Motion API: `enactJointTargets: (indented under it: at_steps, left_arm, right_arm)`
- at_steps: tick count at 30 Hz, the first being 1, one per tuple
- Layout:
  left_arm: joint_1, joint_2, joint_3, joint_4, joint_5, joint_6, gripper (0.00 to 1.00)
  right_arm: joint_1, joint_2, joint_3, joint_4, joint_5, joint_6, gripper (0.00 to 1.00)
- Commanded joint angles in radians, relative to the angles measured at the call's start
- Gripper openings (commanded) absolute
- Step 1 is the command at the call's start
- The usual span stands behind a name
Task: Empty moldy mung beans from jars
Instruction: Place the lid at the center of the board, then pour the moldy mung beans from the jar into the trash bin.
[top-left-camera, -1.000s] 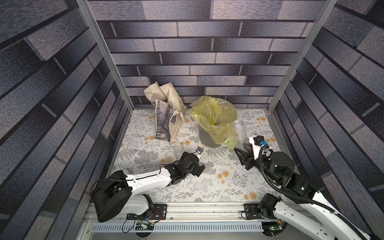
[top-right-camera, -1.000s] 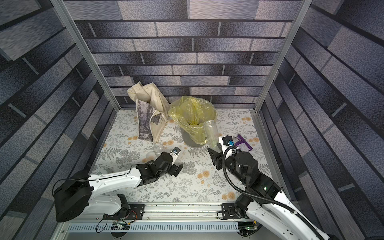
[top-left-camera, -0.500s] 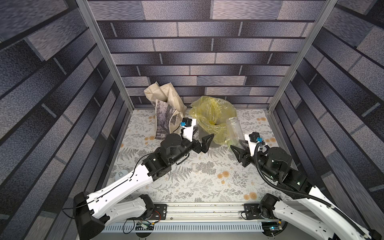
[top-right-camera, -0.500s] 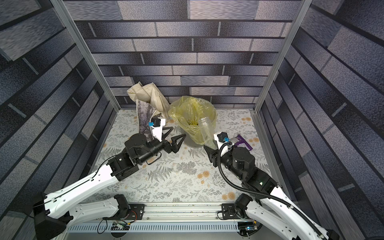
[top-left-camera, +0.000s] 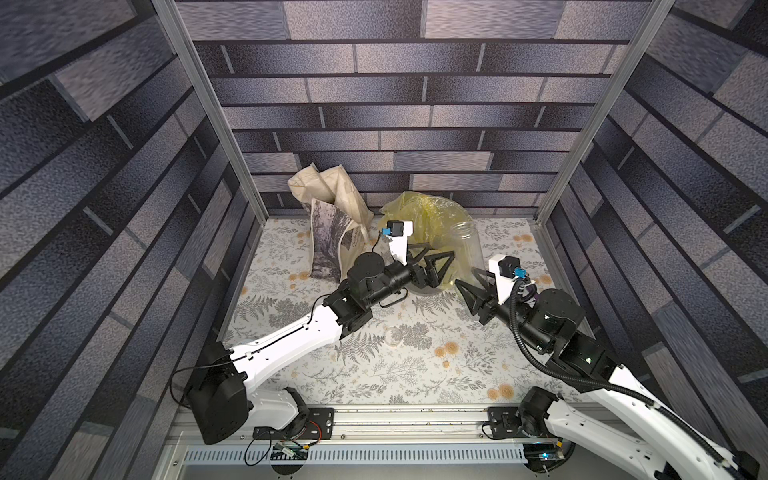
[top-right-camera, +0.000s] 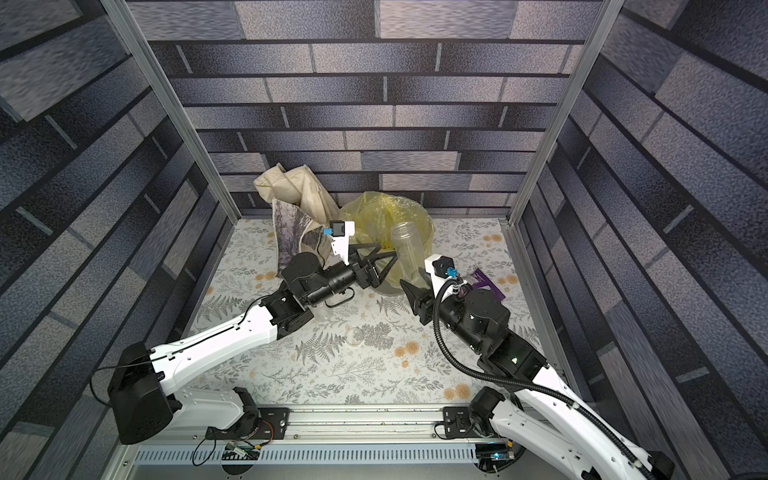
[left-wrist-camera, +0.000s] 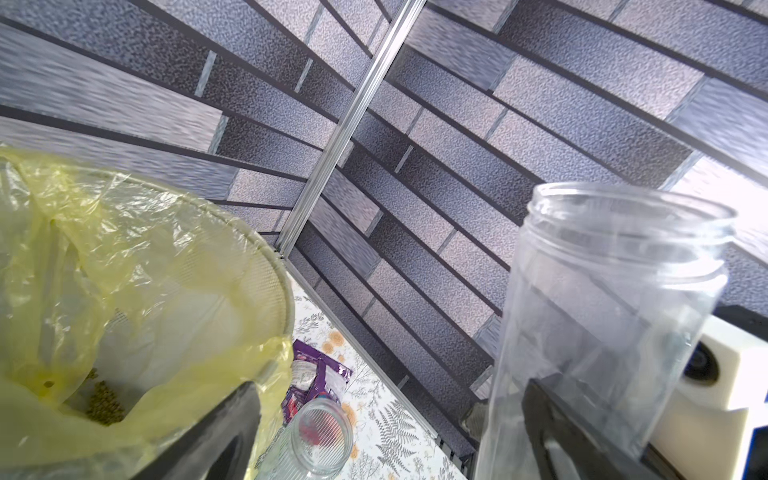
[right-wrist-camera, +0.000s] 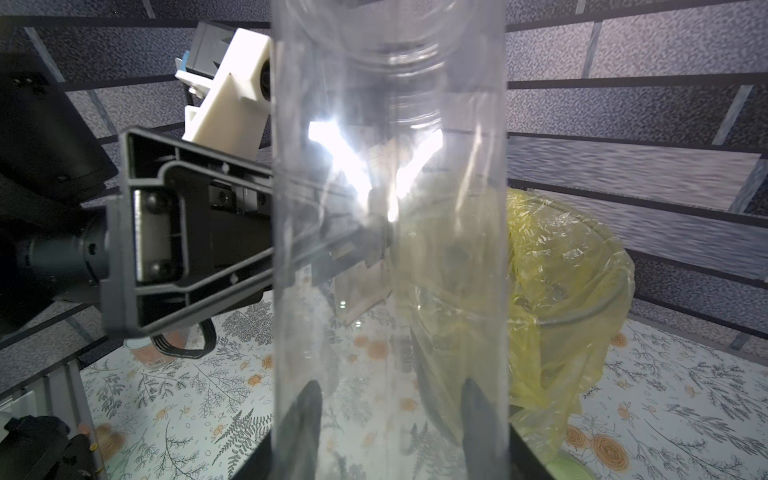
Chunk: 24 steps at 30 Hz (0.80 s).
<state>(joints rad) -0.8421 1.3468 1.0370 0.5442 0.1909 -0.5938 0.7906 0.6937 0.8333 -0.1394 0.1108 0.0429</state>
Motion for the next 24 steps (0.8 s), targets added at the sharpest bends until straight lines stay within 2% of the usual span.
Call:
enactJointTargets:
  at_steps: [1, 5, 13, 17, 24]
  left_arm:
    - [-0.011, 0.006, 0.059, 0.127, 0.101, -0.038, 1.00]
    - [-0.013, -0.025, 0.033, 0.112, 0.103, -0.018, 1.00]
    - [-0.014, -0.121, -0.052, 0.083, 0.110, 0.009, 1.00]
    - [-0.018, -0.091, -0.024, 0.105, 0.154, -0.001, 1.00]
    - [-0.007, 0.000, 0.058, 0.069, 0.146, 0.008, 1.00]
  right_arm:
    - [0.009, 0.029, 0.022, -0.024, -0.021, -0.018, 0.35]
    - [0.005, 0.025, 0.042, -0.042, 0.021, -0.012, 0.34]
    - [0.001, 0.019, 0.071, -0.044, -0.029, 0.009, 0.34]
    - [0.000, 0.049, 0.070, -0.044, -0.067, 0.008, 0.34]
    - [0.001, 0.039, 0.041, -0.006, -0.124, 0.010, 0.33]
